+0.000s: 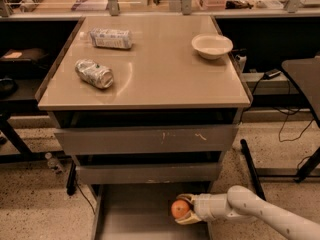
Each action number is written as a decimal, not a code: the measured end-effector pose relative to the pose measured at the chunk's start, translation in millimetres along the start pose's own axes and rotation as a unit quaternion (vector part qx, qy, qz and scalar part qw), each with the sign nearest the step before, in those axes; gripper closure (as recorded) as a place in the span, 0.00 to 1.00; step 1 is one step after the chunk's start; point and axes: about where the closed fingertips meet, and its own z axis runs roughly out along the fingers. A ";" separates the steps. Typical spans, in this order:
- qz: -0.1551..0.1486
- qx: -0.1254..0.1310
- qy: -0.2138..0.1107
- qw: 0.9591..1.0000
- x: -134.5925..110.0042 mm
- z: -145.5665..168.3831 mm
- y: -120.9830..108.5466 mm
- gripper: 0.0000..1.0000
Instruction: Pick orange from bottom drawer and place on counter
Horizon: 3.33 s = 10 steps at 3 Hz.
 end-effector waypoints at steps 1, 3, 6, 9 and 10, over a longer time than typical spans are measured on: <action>-0.031 0.016 -0.004 0.999 -42.8 -56.1 -4.2 1.00; -0.065 0.021 -0.007 0.998 -125.9 -153.8 -27.1 1.00; -0.099 0.020 -0.013 0.995 -175.2 -173.1 -11.7 1.00; -0.209 0.017 -0.014 0.978 -370.5 -247.0 -3.1 1.00; -0.212 0.021 -0.013 0.977 -433.5 -263.5 -44.6 1.00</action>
Offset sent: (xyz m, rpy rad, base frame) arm -0.0017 -0.0765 0.2265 -0.0381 -0.1521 0.0284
